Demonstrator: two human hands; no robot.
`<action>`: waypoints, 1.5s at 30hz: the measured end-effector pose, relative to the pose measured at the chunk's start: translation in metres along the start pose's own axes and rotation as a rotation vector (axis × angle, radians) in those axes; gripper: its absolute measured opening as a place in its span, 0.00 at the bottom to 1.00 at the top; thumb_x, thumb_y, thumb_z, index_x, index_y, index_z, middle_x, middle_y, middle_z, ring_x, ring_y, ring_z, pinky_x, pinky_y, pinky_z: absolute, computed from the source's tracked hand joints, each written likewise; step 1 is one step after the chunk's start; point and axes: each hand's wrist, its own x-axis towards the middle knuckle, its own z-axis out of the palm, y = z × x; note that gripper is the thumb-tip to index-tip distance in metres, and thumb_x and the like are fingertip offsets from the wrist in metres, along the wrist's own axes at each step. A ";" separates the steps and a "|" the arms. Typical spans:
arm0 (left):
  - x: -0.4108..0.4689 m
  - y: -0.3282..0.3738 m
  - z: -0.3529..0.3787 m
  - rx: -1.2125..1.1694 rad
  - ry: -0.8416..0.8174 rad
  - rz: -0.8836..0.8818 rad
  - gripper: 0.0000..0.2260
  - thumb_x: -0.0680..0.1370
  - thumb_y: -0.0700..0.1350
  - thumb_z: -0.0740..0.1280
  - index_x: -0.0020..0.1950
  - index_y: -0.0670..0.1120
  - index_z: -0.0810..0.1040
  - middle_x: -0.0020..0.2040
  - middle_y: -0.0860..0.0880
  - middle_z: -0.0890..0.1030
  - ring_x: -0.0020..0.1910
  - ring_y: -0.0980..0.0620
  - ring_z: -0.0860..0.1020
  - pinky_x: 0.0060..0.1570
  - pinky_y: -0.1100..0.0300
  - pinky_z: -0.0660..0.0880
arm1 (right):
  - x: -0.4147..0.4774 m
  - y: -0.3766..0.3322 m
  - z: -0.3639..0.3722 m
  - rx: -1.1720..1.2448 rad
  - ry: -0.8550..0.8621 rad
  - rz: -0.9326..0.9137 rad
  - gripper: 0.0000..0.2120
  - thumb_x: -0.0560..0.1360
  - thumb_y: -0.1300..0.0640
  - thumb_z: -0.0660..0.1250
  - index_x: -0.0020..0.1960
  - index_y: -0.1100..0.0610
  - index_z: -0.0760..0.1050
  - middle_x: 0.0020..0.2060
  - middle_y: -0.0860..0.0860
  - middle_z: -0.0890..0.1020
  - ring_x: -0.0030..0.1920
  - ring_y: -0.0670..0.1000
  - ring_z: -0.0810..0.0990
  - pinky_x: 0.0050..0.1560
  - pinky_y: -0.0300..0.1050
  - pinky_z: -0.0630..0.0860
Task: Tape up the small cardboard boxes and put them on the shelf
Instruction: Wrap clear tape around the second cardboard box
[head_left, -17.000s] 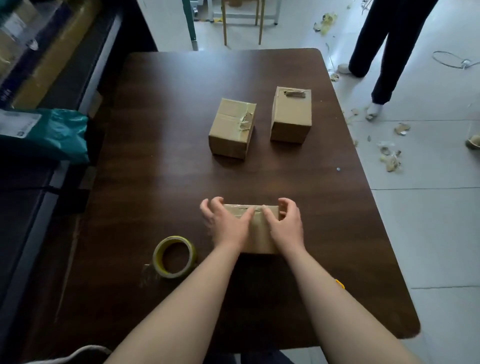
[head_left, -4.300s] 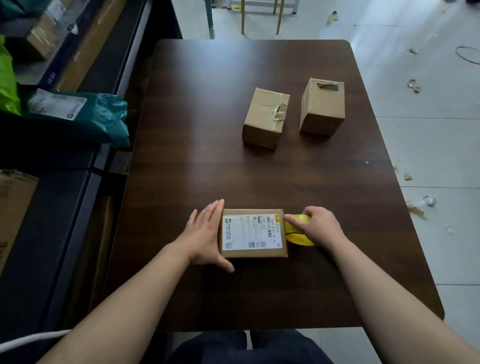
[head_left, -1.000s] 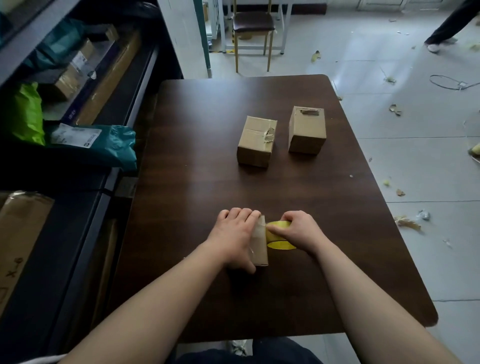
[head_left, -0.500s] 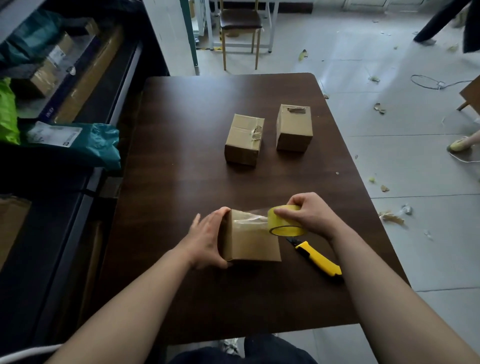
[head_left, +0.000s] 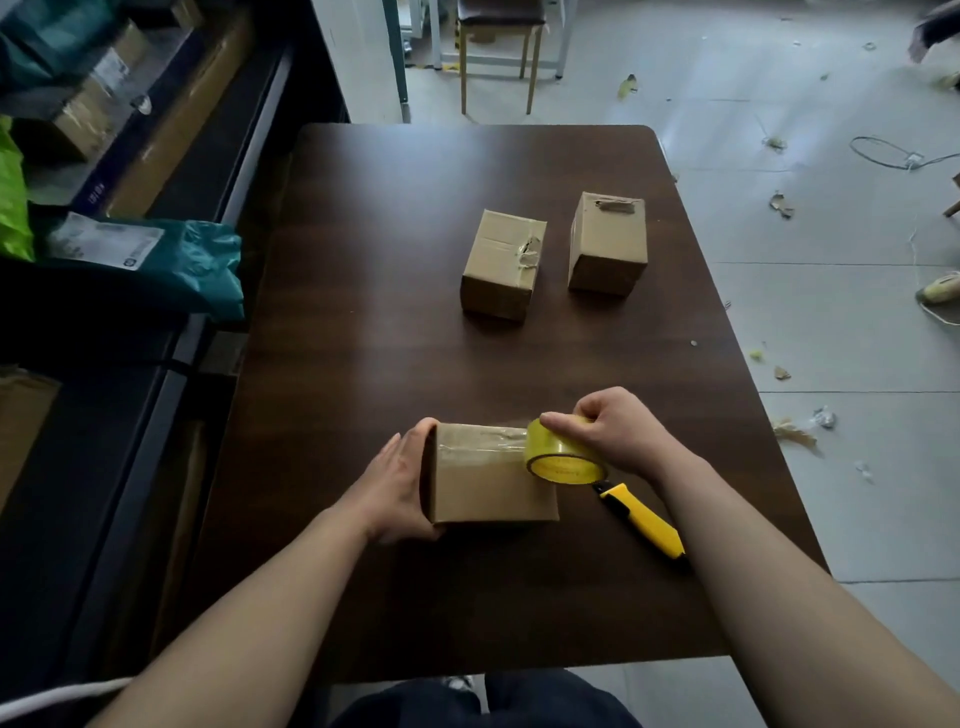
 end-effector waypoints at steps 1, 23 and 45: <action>0.001 -0.001 0.000 -0.022 0.000 -0.009 0.54 0.57 0.57 0.77 0.73 0.57 0.46 0.67 0.52 0.65 0.69 0.50 0.63 0.70 0.51 0.64 | 0.001 0.001 -0.003 -0.034 0.040 -0.007 0.23 0.69 0.37 0.71 0.30 0.56 0.73 0.28 0.48 0.74 0.32 0.48 0.73 0.31 0.42 0.69; 0.021 -0.012 0.003 -0.031 -0.037 -0.012 0.53 0.58 0.56 0.79 0.73 0.56 0.47 0.67 0.51 0.67 0.70 0.50 0.63 0.74 0.47 0.57 | 0.038 0.034 0.014 -0.280 0.056 0.117 0.24 0.69 0.31 0.65 0.42 0.53 0.75 0.38 0.48 0.78 0.42 0.49 0.76 0.38 0.44 0.75; 0.039 0.011 -0.010 -0.083 0.253 -0.123 0.33 0.72 0.46 0.58 0.78 0.52 0.55 0.77 0.50 0.56 0.76 0.46 0.55 0.76 0.46 0.51 | 0.020 0.033 0.067 -0.035 0.059 0.340 0.27 0.75 0.34 0.60 0.31 0.55 0.72 0.29 0.50 0.75 0.40 0.55 0.76 0.40 0.46 0.69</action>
